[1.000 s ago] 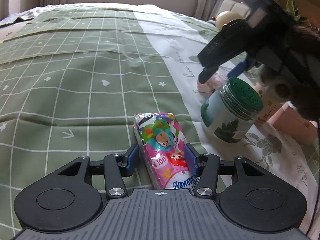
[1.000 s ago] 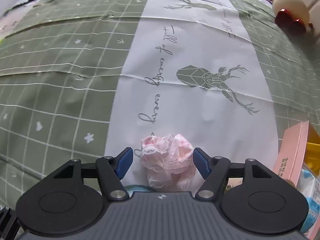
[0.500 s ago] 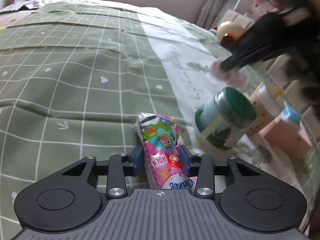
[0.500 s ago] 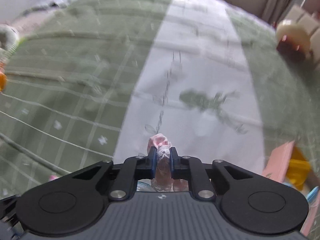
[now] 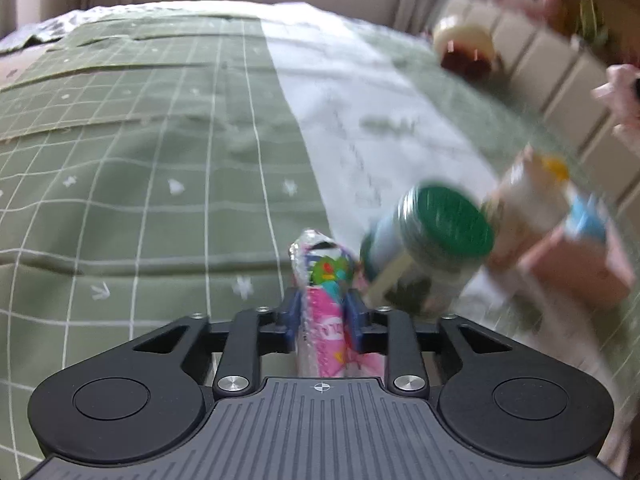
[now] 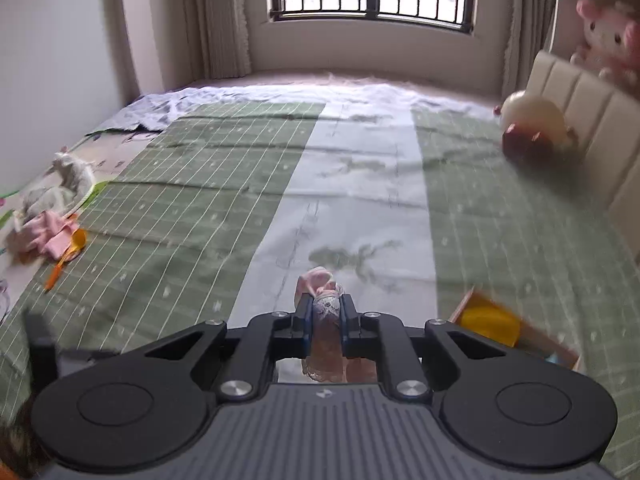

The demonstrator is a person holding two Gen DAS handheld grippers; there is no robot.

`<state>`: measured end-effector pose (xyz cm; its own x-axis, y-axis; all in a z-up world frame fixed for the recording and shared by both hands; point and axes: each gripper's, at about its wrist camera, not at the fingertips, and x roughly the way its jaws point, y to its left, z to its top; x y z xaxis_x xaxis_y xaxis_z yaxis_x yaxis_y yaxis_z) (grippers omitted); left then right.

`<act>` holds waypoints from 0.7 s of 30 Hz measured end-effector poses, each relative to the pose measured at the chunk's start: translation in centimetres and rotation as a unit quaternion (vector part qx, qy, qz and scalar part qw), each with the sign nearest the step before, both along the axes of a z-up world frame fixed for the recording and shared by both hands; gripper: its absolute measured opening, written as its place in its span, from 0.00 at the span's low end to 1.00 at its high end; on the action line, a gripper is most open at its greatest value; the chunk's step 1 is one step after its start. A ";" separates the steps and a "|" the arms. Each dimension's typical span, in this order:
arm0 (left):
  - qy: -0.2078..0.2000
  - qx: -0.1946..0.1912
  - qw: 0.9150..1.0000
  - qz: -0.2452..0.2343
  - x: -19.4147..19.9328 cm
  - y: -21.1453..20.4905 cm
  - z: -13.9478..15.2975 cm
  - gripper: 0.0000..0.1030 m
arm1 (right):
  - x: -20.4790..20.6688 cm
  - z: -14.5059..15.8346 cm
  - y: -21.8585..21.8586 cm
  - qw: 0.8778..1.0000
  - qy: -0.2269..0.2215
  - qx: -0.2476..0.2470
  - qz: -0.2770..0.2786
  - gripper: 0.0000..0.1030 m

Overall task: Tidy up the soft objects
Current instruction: 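Carry the candy pack and pink cloth toward the pink box with both grippers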

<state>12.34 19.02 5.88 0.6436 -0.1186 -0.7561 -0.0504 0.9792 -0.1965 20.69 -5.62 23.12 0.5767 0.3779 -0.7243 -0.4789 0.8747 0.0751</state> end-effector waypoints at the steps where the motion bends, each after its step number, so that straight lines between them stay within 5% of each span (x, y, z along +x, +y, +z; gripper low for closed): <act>1: 0.001 0.021 1.000 -0.003 -0.2 -0.6 -0.3 0.35 | -0.8 -1.2 -0.5 1.000 0.009 0.008 0.007 0.12; 4: -0.014 0.058 0.998 -0.001 -0.7 -1.5 0.0 0.36 | -1.9 -4.8 -0.9 0.999 0.039 0.024 0.016 0.12; 8: -0.024 0.054 0.998 0.008 -1.0 -1.5 1.2 0.35 | -1.6 -7.8 -0.2 0.997 0.067 0.019 0.019 0.12; 13: 0.009 0.094 0.995 -0.016 -0.6 -3.4 0.0 0.36 | -2.0 -7.8 0.3 0.997 0.059 0.027 0.031 0.13; 21: -0.002 0.139 0.989 -0.042 -0.6 -5.3 -0.6 0.44 | -2.8 -7.4 0.6 0.998 0.042 0.018 0.049 0.13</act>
